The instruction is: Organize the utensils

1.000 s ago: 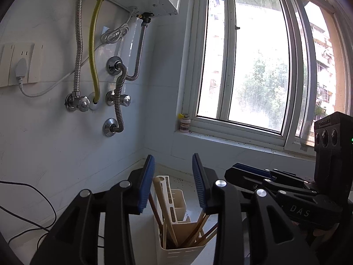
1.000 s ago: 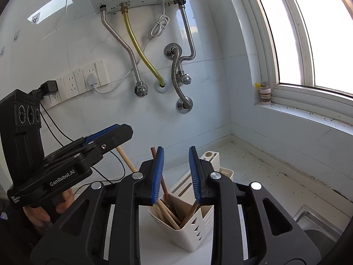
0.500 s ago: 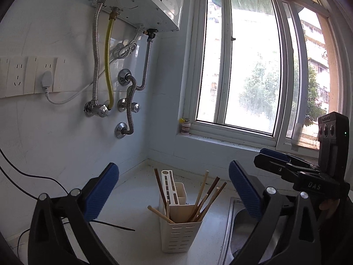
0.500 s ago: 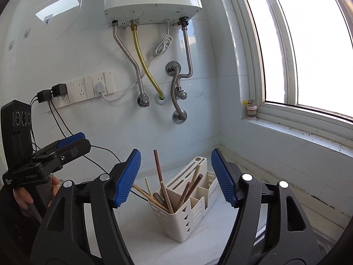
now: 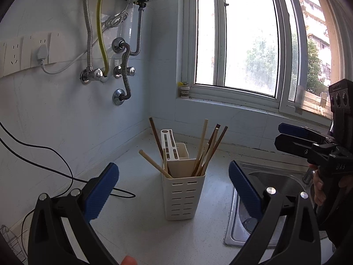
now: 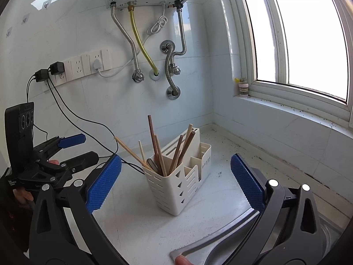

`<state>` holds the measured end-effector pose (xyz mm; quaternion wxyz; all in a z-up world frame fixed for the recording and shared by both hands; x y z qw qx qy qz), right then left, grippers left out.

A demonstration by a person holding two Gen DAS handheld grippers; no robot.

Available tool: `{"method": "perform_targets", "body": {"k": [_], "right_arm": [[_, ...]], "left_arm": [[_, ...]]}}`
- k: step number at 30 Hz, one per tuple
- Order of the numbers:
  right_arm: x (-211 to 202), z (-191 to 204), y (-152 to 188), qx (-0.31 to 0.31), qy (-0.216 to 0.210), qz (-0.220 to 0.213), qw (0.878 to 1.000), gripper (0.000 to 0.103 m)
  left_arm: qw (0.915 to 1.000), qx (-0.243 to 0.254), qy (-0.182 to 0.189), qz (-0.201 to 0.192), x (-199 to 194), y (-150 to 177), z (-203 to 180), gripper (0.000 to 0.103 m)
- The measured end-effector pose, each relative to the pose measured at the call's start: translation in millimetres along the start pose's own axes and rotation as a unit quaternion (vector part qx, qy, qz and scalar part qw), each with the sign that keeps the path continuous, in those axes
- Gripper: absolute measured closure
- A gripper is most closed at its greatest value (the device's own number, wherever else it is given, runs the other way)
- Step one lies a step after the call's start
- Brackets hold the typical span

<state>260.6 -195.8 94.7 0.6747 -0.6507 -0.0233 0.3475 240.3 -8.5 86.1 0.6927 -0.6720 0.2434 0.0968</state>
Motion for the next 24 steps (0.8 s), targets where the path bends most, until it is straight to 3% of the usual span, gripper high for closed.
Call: {"method": "perform_targets", "body": {"k": [9, 16, 24], "right_arm": [[8, 4, 33, 0.002, -0.006, 0.021, 1.0, 0.008], [20, 7, 46, -0.002, -0.013, 0.039, 0.999, 0.008], [30, 18, 51, -0.017, -0.021, 0.052, 0.998, 0.008]], "left_arm": [[0.9998, -0.012, 0.004, 0.016, 9, 28, -2, 0.005], [0.9992, -0.025, -0.013, 0.027, 17, 39, 3, 0.005], [0.9987, -0.035, -0.009, 0.036, 23, 46, 6, 0.005]]}}
Point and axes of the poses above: each gripper's, at about its wrist camera, not at the fingertips, and x roughly the way its jaws point, z to its left, y to its underside, the point moved 5 cm from there along x, roughly the way its jaws point, and after that the axes turned 4 degrees about z, right-handed, at the moved point
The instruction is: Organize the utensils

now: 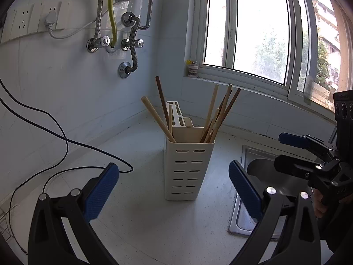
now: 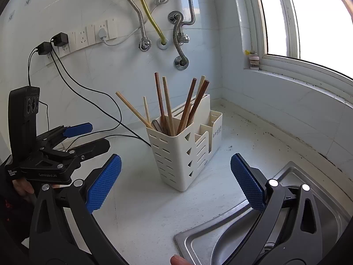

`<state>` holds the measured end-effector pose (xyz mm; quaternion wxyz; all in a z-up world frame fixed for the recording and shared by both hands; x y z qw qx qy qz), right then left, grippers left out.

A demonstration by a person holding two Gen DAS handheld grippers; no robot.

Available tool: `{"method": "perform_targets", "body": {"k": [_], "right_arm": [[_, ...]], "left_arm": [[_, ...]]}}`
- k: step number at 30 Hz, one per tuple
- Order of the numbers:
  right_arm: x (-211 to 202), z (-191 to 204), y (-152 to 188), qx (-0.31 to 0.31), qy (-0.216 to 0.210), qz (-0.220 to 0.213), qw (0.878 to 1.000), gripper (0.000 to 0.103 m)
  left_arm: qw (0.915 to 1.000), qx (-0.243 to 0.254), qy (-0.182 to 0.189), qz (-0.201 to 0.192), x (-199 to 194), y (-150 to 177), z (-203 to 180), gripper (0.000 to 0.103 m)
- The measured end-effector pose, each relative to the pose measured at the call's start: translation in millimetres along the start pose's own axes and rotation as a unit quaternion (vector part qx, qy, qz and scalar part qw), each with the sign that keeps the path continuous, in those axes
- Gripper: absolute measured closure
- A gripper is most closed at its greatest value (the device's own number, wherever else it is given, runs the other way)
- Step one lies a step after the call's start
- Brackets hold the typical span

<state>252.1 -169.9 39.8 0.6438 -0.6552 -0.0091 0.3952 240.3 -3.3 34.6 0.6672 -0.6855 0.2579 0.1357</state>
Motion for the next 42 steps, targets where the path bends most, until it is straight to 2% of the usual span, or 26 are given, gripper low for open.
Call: {"method": "perform_targets", "body": {"k": [42], "right_arm": [[-13, -1, 0, 0.009, -0.007, -0.006, 1.0, 0.008]], "left_arm": [[1.0, 0.005, -0.006, -0.006, -10, -4, -1, 0.005]]}}
Point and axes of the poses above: each gripper's, at about its wrist camera, not at the fingertips, and x roughly the way its jaws point, z to its left, y to its underside, the point moved 5 cm from there along x, roughly the way its jaws point, and after that the axes turned 4 degrees about z, right-handed, at the moved point
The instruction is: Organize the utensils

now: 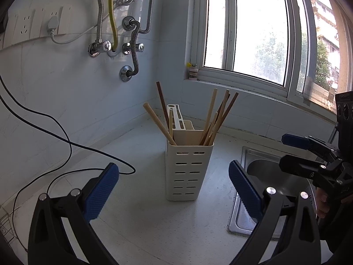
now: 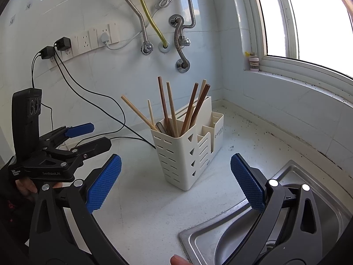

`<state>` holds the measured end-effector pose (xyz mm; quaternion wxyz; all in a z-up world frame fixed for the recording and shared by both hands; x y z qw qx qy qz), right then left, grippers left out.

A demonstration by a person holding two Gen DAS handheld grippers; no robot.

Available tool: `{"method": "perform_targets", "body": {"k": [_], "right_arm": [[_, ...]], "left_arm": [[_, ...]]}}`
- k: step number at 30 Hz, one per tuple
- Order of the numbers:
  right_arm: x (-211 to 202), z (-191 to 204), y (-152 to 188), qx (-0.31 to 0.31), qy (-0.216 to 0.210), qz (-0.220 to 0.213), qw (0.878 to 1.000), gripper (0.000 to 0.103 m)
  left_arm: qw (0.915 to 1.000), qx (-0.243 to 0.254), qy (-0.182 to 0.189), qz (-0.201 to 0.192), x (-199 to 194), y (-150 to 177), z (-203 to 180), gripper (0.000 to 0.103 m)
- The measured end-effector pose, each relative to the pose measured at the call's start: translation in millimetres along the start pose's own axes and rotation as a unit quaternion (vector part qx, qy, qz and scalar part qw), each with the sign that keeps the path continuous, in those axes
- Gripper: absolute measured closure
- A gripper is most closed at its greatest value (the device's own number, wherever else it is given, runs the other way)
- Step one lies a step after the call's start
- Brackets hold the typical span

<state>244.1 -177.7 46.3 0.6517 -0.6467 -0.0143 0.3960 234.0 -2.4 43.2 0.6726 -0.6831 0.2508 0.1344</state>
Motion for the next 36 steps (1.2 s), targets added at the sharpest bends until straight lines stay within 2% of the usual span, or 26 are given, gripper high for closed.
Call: {"method": "perform_targets", "body": {"k": [36], "right_arm": [[-1.8, 2.7, -1.8, 0.002, 0.0, -0.003, 1.0, 0.008]], "left_arm": [[1.0, 0.004, 0.0, -0.006, -3.2, -5.2, -3.0, 0.005]]}}
Point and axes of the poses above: each gripper's, at about its wrist camera, not at the fingertips, and x roughly the way its jaws point, z to its left, y to its underside, the point moved 5 cm from there along x, roughly the way its jaws point, and after that the axes turned 4 degrees about z, right-handed, at the moved point
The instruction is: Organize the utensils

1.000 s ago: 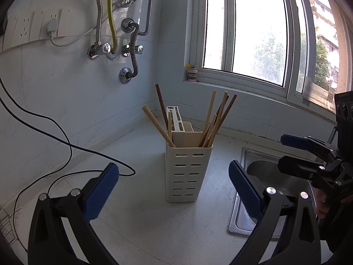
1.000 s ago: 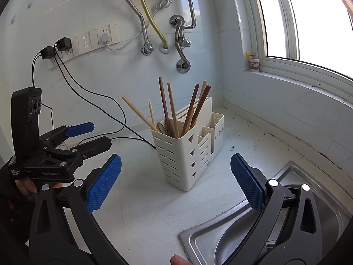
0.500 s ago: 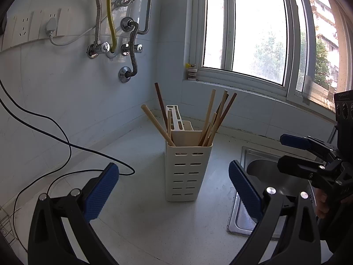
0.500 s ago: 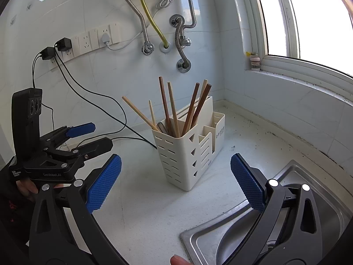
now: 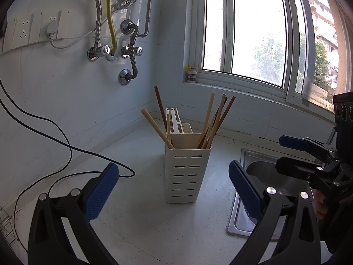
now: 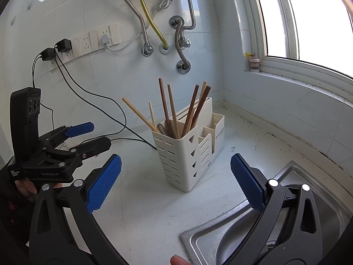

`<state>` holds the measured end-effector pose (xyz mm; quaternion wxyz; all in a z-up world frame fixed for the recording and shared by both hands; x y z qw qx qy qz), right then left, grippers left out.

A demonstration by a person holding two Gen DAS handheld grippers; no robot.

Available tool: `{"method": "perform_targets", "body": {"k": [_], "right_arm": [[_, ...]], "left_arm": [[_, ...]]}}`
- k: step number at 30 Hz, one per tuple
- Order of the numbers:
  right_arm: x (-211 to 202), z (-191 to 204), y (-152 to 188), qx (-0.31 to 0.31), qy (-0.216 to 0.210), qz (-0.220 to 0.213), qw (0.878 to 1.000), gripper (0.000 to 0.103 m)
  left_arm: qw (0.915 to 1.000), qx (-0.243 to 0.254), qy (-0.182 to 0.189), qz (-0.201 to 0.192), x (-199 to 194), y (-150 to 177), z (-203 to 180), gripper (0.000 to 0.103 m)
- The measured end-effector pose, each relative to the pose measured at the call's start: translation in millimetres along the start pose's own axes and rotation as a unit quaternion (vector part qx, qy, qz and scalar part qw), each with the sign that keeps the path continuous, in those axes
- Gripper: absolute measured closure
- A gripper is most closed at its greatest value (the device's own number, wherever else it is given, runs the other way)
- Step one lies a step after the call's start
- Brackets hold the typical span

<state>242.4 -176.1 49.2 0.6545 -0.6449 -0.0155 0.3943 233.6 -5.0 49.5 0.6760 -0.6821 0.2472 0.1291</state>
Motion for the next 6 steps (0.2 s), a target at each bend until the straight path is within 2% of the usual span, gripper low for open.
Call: {"method": "perform_targets", "body": {"k": [6], "right_arm": [[-0.5, -1.1, -0.4, 0.0, 0.001, -0.001, 1.0, 0.008]], "left_arm": [[1.0, 0.002, -0.001, -0.002, 0.1, -0.8, 0.0, 0.005]]}}
Point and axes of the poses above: each gripper's, at about its wrist camera, not at the fingertips, and x roughly the way its jaws point, z to its left, y to its underside, the point moved 5 cm from there along x, roughly the way its jaws point, and after that the axes turned 4 degrees about z, right-handed, at the moved point
